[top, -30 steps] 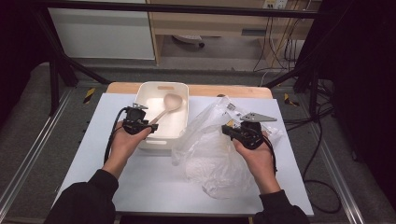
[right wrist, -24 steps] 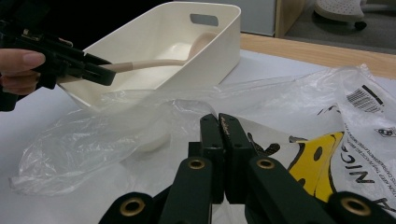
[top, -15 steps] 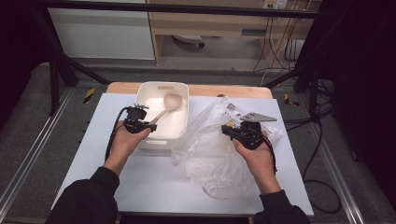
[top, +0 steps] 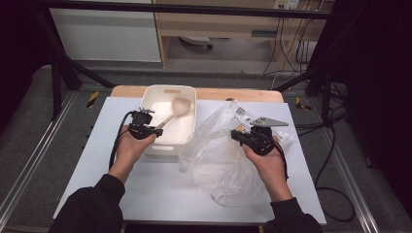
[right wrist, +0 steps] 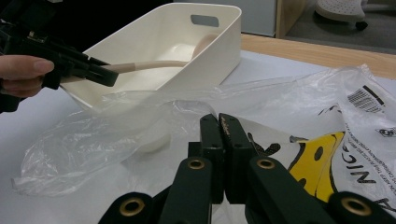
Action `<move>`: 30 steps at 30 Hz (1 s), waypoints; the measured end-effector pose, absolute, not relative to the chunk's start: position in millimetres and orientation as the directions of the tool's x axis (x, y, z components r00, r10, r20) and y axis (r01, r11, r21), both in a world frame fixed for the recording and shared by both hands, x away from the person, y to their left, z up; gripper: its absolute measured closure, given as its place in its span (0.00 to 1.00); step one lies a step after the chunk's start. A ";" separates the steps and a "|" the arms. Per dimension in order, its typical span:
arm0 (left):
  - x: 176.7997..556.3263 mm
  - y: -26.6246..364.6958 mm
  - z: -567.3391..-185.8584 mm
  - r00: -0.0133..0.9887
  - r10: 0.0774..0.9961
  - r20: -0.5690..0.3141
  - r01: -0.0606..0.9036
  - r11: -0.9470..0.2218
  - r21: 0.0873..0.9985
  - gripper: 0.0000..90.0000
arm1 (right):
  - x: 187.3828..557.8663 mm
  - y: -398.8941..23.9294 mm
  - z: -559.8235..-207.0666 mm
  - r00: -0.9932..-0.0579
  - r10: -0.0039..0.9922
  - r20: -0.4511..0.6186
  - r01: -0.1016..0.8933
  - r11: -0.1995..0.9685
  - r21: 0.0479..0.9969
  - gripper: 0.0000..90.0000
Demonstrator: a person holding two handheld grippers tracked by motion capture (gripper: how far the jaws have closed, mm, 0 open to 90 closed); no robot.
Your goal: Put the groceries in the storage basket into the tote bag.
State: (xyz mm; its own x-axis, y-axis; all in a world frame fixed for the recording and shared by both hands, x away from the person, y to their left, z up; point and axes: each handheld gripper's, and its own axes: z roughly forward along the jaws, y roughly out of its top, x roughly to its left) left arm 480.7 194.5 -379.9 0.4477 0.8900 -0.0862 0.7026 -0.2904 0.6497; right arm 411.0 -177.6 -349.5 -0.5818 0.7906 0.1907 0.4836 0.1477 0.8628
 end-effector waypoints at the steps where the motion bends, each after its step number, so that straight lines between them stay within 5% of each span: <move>1: 480.2 194.9 -379.6 0.444 0.892 -0.083 0.699 -0.287 0.655 0.76 | 410.9 -177.6 -349.5 -0.582 0.791 0.191 0.483 0.148 0.863 1.00; 30: 422.9 227.2 -322.0 0.570 0.815 -0.109 0.579 -0.304 0.757 0.76 | 410.8 -173.9 -351.6 -0.593 0.785 0.180 0.485 0.169 0.858 1.00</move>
